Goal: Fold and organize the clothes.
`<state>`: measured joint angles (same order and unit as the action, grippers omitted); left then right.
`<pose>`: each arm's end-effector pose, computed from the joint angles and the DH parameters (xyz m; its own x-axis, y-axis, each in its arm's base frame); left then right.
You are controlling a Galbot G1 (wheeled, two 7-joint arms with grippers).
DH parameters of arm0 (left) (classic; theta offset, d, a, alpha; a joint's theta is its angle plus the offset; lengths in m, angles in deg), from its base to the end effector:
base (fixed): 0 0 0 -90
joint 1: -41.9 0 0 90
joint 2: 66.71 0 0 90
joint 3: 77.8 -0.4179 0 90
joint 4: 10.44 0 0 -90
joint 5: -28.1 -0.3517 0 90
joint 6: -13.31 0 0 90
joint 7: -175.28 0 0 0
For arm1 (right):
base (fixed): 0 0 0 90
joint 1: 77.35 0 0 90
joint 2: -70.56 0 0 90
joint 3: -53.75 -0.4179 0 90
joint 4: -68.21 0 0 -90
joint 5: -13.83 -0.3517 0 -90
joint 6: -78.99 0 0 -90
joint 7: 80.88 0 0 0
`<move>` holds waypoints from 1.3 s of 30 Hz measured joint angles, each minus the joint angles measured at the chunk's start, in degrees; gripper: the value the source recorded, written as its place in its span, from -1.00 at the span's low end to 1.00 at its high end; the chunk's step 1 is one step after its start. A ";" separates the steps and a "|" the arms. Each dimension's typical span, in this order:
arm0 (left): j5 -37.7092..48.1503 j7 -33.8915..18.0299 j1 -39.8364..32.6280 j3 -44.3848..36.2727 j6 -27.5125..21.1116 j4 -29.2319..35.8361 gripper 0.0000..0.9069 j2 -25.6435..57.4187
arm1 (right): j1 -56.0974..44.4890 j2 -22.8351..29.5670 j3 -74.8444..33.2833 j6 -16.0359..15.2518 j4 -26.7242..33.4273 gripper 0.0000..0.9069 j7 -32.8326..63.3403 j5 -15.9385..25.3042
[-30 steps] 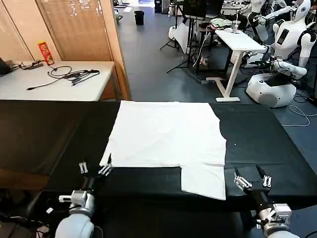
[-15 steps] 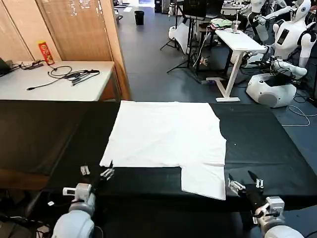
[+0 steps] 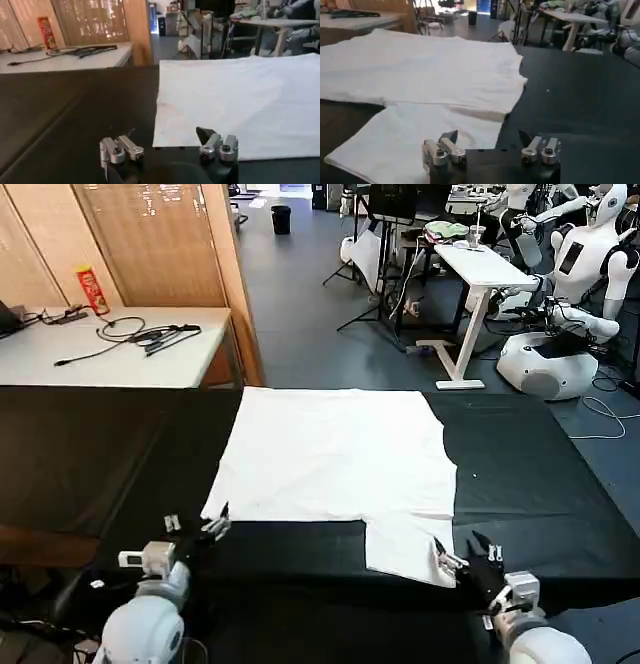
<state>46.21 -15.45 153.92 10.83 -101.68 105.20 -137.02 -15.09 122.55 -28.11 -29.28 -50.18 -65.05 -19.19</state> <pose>0.1991 0.0824 -0.3531 -0.9216 -0.0302 0.3868 -0.0053 0.9978 0.0654 0.1666 -0.1198 -0.3412 -0.8872 -0.1107 0.4480 -0.1473 0.9880 -0.0474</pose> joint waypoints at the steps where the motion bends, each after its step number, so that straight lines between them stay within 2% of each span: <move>1: 0.04 0.03 -0.06 0.00 0.04 -0.34 0.81 -0.07 | 0.30 0.05 0.35 -0.19 0.11 0.94 0.27 0.06; 5: 0.25 0.24 -0.33 -0.02 0.14 -1.69 0.74 -0.44 | 0.51 0.11 0.64 -0.85 0.24 0.94 0.91 0.18; 7: 0.43 0.41 -0.66 -0.09 0.20 -2.26 0.57 -0.52 | 0.21 0.10 0.37 -0.85 0.30 0.94 0.92 0.20; 8: 0.53 0.51 -0.84 -0.14 0.20 -2.60 0.18 -0.53 | 0.05 0.09 0.27 -0.84 0.39 0.94 0.91 0.24; 9: 0.66 0.57 -1.05 -0.14 0.20 -3.01 -0.05 -0.53 | -0.10 0.09 0.21 -0.81 0.47 0.94 0.90 0.33; 10: 0.86 0.59 -1.19 -0.13 0.20 -3.34 -0.51 -0.52 | -0.20 0.09 0.22 -0.79 0.50 0.94 0.88 0.43; 11: 1.11 0.72 -1.29 -0.11 0.20 -3.62 -0.61 -0.48 | -0.29 0.10 0.23 -0.79 0.53 0.94 0.84 0.52; 13: 1.49 0.87 -1.35 0.09 0.18 -4.15 -0.68 -0.35 | -0.48 0.29 0.30 -0.82 0.56 0.91 0.79 0.77; 15: 1.97 0.99 -1.20 0.28 0.16 -4.19 -0.74 -0.29 | -0.67 0.44 0.39 -0.84 0.56 0.66 0.76 0.97; 16: 2.02 1.04 -1.06 0.42 0.23 -4.22 -0.91 -0.27 | -0.78 0.48 0.41 -0.86 0.54 0.55 0.71 1.07; 17: 2.10 1.09 -0.99 0.48 0.29 -4.25 -1.00 -0.26 | -0.91 0.50 0.43 -0.87 0.47 0.10 0.65 1.13; 18: 2.25 1.18 -0.90 0.53 0.33 -4.25 -1.00 -0.24 | -1.07 0.54 0.39 -0.88 0.38 -0.91 0.60 1.18; 20: 2.36 1.34 -0.70 0.62 0.37 -4.22 -1.00 -0.17 | -1.50 0.68 0.06 -0.90 0.36 -1.00 0.59 1.21; 39: 1.60 1.82 2.06 1.02 0.53 -1.72 -1.00 0.11 | -6.81 0.82 -4.51 -0.95 -1.74 -1.00 1.07 1.13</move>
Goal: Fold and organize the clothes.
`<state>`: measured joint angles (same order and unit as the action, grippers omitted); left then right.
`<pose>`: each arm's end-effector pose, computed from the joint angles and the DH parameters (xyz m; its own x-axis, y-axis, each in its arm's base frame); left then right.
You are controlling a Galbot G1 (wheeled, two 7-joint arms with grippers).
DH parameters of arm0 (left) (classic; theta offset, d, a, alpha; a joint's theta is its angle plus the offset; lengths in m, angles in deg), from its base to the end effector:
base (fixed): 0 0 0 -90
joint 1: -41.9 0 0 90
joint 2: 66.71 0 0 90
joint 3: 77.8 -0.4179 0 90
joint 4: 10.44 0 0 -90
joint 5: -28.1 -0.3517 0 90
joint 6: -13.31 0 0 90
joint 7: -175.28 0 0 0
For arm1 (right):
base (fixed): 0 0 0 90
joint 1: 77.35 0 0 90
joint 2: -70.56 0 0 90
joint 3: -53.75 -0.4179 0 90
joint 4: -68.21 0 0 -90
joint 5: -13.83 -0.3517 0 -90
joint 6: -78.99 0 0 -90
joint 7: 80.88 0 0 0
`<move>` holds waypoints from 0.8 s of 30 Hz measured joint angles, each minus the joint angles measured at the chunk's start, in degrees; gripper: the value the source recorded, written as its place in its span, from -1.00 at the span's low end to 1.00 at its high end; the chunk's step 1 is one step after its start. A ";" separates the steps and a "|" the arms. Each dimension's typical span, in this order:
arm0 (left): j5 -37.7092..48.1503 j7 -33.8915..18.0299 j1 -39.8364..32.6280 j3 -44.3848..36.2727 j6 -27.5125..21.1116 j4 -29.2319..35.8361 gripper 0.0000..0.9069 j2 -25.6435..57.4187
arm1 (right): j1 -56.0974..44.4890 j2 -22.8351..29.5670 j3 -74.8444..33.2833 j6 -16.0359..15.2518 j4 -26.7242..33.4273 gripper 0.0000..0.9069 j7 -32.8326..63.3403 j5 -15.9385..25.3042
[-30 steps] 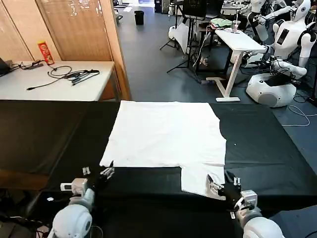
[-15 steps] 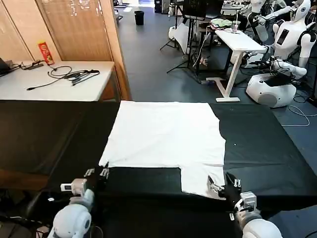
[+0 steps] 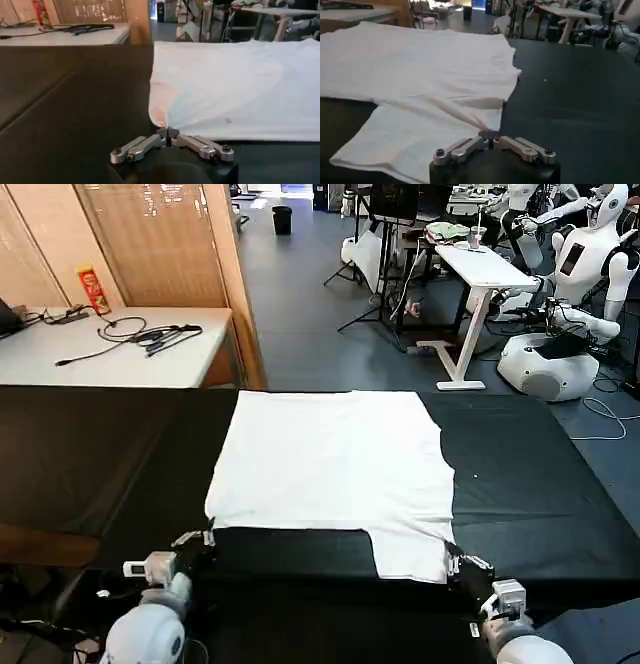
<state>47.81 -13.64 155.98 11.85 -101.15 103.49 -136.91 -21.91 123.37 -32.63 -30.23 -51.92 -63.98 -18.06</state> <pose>0.1876 0.0914 -0.3682 -0.8992 -0.0137 0.4373 0.0024 0.9993 0.0361 0.1343 -0.1306 -0.3401 -0.8665 -0.0400 0.4975 -0.0925 0.9924 -0.0813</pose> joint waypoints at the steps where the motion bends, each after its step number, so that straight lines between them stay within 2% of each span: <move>1: 0.01 0.08 0.05 0.03 0.00 0.08 -1.00 0.08 | -0.32 0.05 -0.29 0.03 -0.18 -1.00 0.00 0.04; 7: 0.24 0.25 0.92 0.74 -0.08 0.96 -1.00 0.46 | -2.13 0.22 -1.88 0.97 -1.43 -1.00 0.18 0.99; 16: 1.08 0.10 3.11 2.54 -0.78 4.34 -1.00 1.16 | -2.40 0.40 -2.53 5.16 -3.85 -1.00 0.10 8.52; 24: 0.16 0.00 2.26 2.76 -0.92 6.92 -1.00 0.95 | 0.33 -0.86 -2.13 7.43 -2.95 -1.00 0.26 9.11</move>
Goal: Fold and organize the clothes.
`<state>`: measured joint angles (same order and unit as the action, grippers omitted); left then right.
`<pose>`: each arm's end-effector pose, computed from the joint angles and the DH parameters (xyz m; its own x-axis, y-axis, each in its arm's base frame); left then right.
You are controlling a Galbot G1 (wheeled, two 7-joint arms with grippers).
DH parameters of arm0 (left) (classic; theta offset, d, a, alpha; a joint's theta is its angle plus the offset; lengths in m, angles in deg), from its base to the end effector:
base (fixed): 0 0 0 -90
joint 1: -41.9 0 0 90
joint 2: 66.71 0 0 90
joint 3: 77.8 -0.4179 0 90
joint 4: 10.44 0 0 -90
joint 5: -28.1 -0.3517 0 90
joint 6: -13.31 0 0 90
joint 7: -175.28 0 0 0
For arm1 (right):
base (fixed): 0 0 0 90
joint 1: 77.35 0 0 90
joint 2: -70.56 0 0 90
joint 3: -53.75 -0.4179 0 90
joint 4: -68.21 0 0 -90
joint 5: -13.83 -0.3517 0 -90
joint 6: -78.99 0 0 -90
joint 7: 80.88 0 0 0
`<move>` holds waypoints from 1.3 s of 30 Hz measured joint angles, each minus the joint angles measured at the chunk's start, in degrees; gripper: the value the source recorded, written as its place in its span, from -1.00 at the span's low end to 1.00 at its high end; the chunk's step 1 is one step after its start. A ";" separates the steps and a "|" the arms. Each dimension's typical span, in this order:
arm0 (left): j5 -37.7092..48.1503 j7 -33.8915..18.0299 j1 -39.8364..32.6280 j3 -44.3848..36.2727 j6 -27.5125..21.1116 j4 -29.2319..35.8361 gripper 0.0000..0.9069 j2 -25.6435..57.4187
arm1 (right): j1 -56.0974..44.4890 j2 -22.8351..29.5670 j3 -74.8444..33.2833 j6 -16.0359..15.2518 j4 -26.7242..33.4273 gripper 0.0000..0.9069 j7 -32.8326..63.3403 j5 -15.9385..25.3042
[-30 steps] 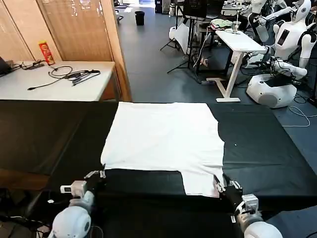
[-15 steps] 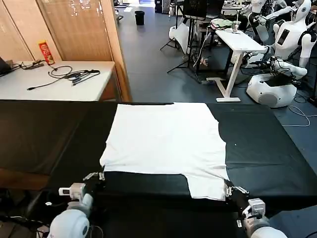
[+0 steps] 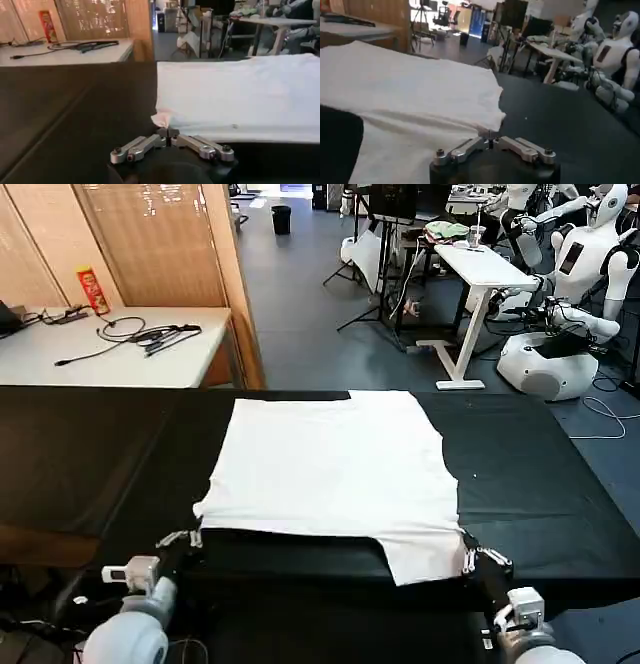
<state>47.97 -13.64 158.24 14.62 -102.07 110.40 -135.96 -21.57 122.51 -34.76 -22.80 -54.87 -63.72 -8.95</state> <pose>0.1738 0.0961 -0.3289 -0.9292 -0.0162 0.3692 0.0042 0.9985 0.0544 0.1409 -0.1332 -0.3167 -0.9613 -0.0274 0.2743 -0.0887 0.9728 -0.2138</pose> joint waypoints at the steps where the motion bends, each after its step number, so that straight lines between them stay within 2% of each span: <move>1: -0.06 0.00 -0.21 -0.02 -0.05 0.07 -1.00 0.05 | 0.47 -0.10 0.18 0.22 0.28 -1.00 0.02 0.00; 8: -0.10 0.02 -3.66 -1.19 -0.38 -1.68 -1.00 0.75 | 5.90 -0.20 2.15 2.22 3.55 -1.00 0.71 -0.44; 17: 0.77 0.06 -11.41 -3.83 -0.74 -7.04 -1.00 3.62 | 18.54 0.81 7.99 3.27 9.72 -1.00 2.38 -3.06; 29: 0.58 0.40 -23.48 -10.36 -0.26 -15.99 -1.00 5.84 | 34.95 3.70 17.66 2.32 22.56 -1.00 2.88 -3.25; 30: 0.49 0.56 -24.33 -10.96 -0.14 -16.77 0.29 5.85 | 36.03 4.03 18.21 1.73 23.77 -0.27 2.83 -3.27; 31: 0.37 0.70 -25.20 -11.57 0.03 -17.69 0.94 5.85 | 36.83 4.30 18.61 1.34 24.76 0.94 2.64 -3.31; 39: -2.43 1.48 -28.20 -13.82 1.49 -23.99 0.94 5.55 | 38.89 5.91 19.09 -0.15 29.14 0.94 1.93 -2.94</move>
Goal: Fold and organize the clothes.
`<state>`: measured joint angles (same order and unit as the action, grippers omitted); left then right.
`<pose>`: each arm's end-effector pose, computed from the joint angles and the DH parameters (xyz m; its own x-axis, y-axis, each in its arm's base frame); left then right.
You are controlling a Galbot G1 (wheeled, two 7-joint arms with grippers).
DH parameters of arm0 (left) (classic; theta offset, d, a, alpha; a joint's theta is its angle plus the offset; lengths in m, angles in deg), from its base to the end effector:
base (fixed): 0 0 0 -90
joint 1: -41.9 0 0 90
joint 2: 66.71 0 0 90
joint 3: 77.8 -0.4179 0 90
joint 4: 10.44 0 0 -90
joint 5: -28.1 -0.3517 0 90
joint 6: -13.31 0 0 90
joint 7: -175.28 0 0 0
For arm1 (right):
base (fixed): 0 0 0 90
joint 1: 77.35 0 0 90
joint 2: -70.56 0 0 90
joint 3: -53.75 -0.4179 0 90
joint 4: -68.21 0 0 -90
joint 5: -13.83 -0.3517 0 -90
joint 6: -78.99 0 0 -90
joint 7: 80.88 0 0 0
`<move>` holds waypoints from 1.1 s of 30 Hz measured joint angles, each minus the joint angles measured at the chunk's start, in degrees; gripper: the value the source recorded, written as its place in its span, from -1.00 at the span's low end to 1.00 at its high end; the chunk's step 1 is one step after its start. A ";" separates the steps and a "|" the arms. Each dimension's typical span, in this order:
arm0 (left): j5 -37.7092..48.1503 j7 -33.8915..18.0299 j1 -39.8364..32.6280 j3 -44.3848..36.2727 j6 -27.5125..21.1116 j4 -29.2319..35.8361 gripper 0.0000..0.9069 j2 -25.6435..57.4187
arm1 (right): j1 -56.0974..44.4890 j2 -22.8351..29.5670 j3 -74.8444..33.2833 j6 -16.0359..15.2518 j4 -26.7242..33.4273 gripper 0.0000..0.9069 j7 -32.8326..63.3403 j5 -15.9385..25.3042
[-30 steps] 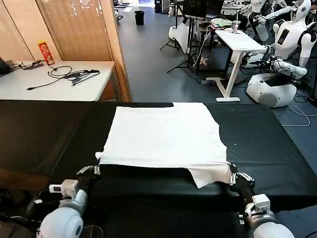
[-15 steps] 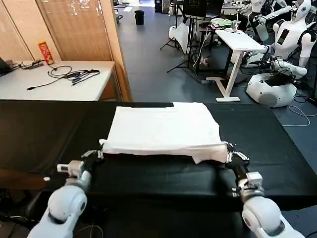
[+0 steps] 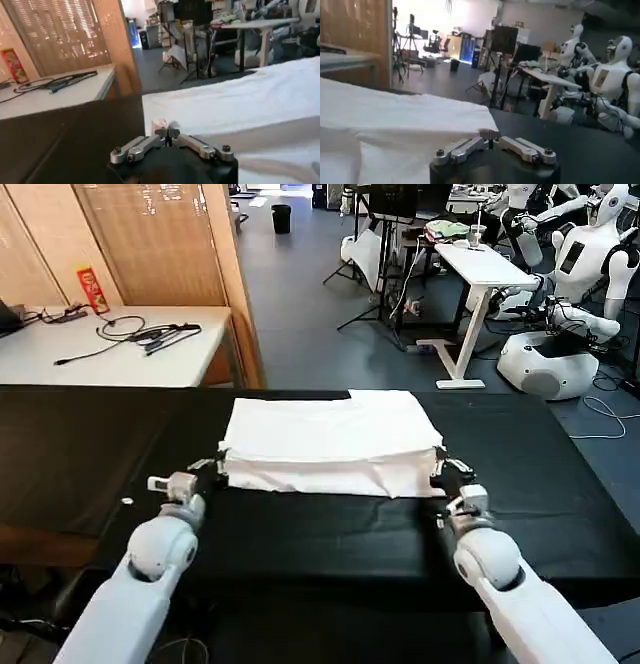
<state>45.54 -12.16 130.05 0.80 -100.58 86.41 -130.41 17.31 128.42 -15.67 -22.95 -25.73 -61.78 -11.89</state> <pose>0.3540 0.1047 -0.3564 -0.9435 0.0279 0.3302 0.0975 0.9757 0.1960 0.3598 -0.1050 -0.3710 -0.9779 0.0205 0.2082 -0.0183 0.9830 -0.1824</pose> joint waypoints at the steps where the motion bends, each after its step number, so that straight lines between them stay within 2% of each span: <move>1: -0.07 0.00 0.06 -0.01 0.10 -0.31 0.94 0.03 | -0.07 0.00 -0.22 -0.29 0.00 0.94 -0.21 0.00; 4: 0.37 -0.10 0.55 0.28 0.04 -0.36 0.94 0.31 | -0.71 -0.39 -1.06 -2.49 -0.62 0.94 -0.91 -0.96; 12: 5.10 -1.77 2.55 1.88 -2.62 3.60 0.94 1.89 | -5.29 -3.55 -6.33 -11.93 -7.70 0.94 -0.70 -7.67; 15: 7.46 -2.16 3.63 2.88 -3.72 5.33 0.94 2.35 | -7.76 -4.95 -7.53 -15.65 -10.61 0.94 -1.36 -8.17; 22: 7.21 -1.83 5.50 3.55 -3.24 4.85 0.94 1.33 | -9.51 -4.90 -7.40 -18.04 -12.18 0.94 -1.33 -8.37; 23: 7.06 -1.80 5.59 3.55 -3.19 4.82 0.70 1.39 | -9.51 -4.84 -7.29 -18.13 -12.18 0.85 -1.14 -8.37; 24: 7.00 -1.80 5.61 3.55 -3.13 4.74 0.61 1.46 | -9.49 -4.80 -7.16 -18.15 -12.17 0.76 -1.08 -8.37; 25: 6.97 -1.78 5.59 3.54 -3.10 4.61 0.29 1.49 | -9.44 -4.72 -7.08 -18.16 -12.07 0.46 -1.07 -8.37; 26: 6.90 -1.76 5.53 3.49 -3.06 4.37 -0.27 1.49 | -9.28 -4.58 -6.92 -18.17 -11.79 -0.05 -1.04 -8.37; 27: 6.83 -1.72 5.45 3.43 -3.02 4.14 -0.57 1.44 | -9.12 -4.39 -6.69 -18.18 -11.50 -0.33 -1.02 -8.31; 28: 6.79 -1.71 5.36 3.39 -2.97 3.99 -0.68 1.37 | -9.05 -4.27 -6.54 -18.24 -11.26 -0.63 -0.91 -8.20; 29: 6.70 -1.68 5.30 3.36 -2.91 3.89 -1.00 1.27 | -9.05 -4.17 -6.43 -18.35 -10.97 -0.91 -0.79 -8.12; 33: 6.40 -1.50 5.55 3.33 -2.58 3.47 -1.00 0.83 | -9.75 -3.85 -6.12 -18.32 -10.18 -1.00 -0.64 -7.15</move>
<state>51.94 -13.66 135.59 4.13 -103.16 89.89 -129.59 7.56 124.57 -21.79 -41.27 -35.91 -62.42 -19.04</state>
